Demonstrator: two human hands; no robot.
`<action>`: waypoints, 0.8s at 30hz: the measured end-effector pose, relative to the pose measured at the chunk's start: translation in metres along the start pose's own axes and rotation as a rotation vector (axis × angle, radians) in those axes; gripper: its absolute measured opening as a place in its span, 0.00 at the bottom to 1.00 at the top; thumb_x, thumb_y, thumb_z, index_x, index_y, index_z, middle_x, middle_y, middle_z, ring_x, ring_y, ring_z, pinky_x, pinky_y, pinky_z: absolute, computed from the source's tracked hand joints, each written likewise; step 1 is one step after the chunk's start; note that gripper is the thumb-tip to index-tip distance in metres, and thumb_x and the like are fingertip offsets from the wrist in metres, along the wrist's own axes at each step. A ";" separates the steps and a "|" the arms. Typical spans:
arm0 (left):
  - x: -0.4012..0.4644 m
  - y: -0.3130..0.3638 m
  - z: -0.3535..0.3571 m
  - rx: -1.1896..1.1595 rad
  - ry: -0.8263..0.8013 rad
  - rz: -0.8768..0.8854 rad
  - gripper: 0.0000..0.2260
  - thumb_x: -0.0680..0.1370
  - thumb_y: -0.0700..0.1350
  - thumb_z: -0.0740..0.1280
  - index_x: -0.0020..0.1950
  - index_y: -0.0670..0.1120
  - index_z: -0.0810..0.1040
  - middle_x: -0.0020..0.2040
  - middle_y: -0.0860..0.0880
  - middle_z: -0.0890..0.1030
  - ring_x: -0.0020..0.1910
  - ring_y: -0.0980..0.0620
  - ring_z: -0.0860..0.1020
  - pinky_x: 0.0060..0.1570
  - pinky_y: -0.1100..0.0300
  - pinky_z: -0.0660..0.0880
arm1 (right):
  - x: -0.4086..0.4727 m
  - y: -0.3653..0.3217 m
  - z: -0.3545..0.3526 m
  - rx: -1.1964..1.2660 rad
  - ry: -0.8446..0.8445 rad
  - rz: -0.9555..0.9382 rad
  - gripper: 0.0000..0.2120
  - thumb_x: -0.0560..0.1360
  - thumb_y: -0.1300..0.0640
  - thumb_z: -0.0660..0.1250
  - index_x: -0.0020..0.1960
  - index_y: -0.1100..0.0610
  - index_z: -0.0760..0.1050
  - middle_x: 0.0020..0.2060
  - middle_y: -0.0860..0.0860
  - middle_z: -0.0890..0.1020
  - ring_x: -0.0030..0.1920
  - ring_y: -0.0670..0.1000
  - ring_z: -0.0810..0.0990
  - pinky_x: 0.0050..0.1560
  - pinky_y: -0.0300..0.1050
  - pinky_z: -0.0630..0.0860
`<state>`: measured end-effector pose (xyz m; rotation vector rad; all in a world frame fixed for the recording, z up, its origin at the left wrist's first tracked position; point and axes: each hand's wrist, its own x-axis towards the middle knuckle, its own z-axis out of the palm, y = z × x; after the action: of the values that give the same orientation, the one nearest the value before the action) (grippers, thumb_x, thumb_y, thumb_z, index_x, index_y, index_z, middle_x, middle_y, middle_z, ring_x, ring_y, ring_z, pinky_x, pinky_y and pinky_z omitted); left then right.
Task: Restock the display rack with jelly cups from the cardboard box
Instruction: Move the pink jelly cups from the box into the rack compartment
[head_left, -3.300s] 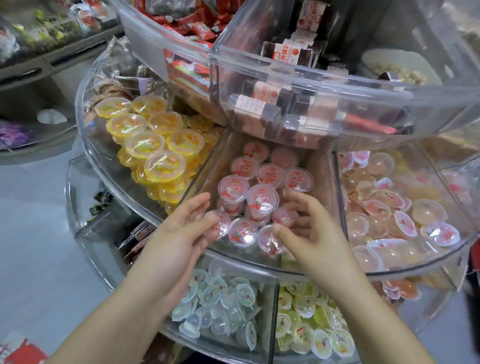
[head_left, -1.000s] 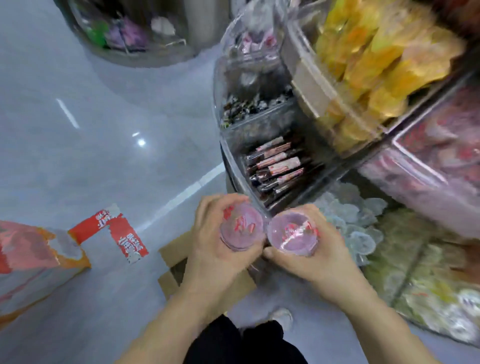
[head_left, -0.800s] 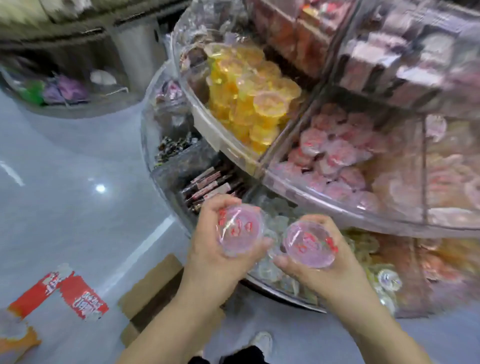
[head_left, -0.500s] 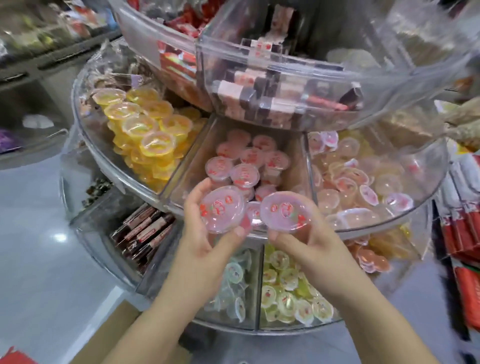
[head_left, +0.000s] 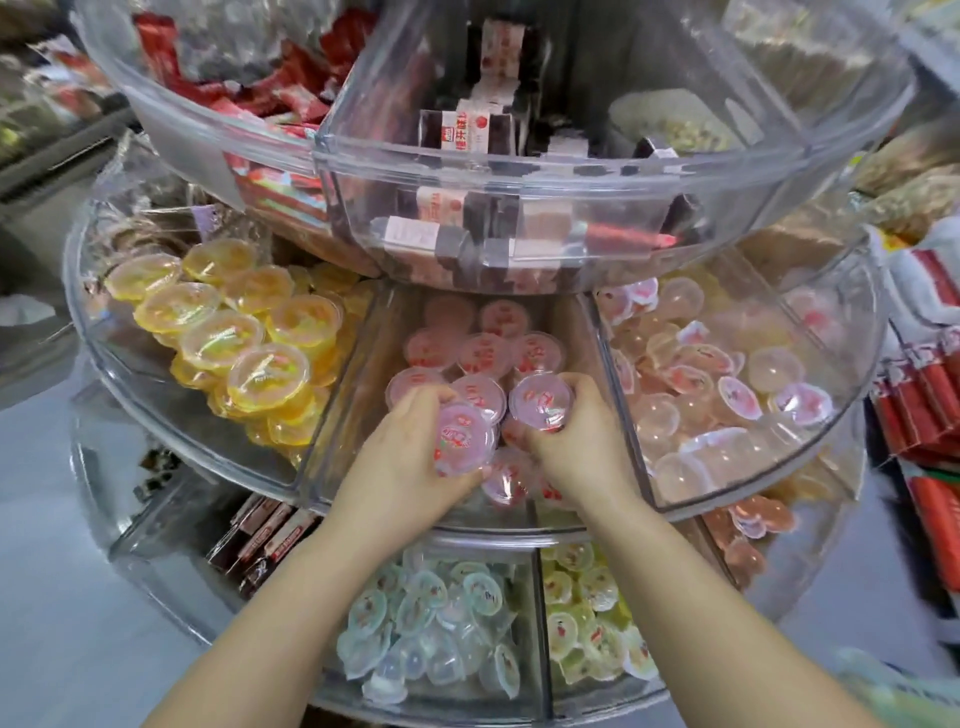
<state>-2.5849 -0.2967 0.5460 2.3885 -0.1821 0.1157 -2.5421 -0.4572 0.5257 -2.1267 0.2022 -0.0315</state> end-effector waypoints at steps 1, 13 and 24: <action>0.004 -0.003 0.001 0.012 -0.027 0.016 0.26 0.67 0.49 0.75 0.61 0.44 0.69 0.59 0.52 0.73 0.60 0.53 0.71 0.55 0.64 0.66 | 0.002 0.002 0.002 -0.041 -0.019 0.026 0.24 0.67 0.59 0.74 0.59 0.55 0.69 0.52 0.52 0.80 0.52 0.53 0.79 0.47 0.41 0.72; 0.008 -0.017 0.007 -0.052 -0.111 0.057 0.25 0.66 0.49 0.75 0.59 0.48 0.71 0.60 0.60 0.67 0.60 0.63 0.67 0.53 0.74 0.62 | 0.009 0.006 0.011 -0.127 -0.087 0.151 0.19 0.70 0.55 0.72 0.57 0.57 0.69 0.51 0.54 0.80 0.49 0.54 0.78 0.42 0.41 0.69; -0.015 -0.018 -0.024 -0.116 0.029 -0.166 0.24 0.64 0.54 0.75 0.53 0.60 0.67 0.51 0.64 0.72 0.49 0.65 0.71 0.46 0.78 0.65 | -0.043 -0.021 -0.020 -0.476 -0.161 -0.239 0.13 0.70 0.53 0.71 0.48 0.51 0.67 0.42 0.45 0.74 0.44 0.49 0.74 0.41 0.44 0.70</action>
<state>-2.5977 -0.2657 0.5498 2.2741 0.0234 0.0605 -2.5835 -0.4561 0.5561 -2.6037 -0.1577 0.0532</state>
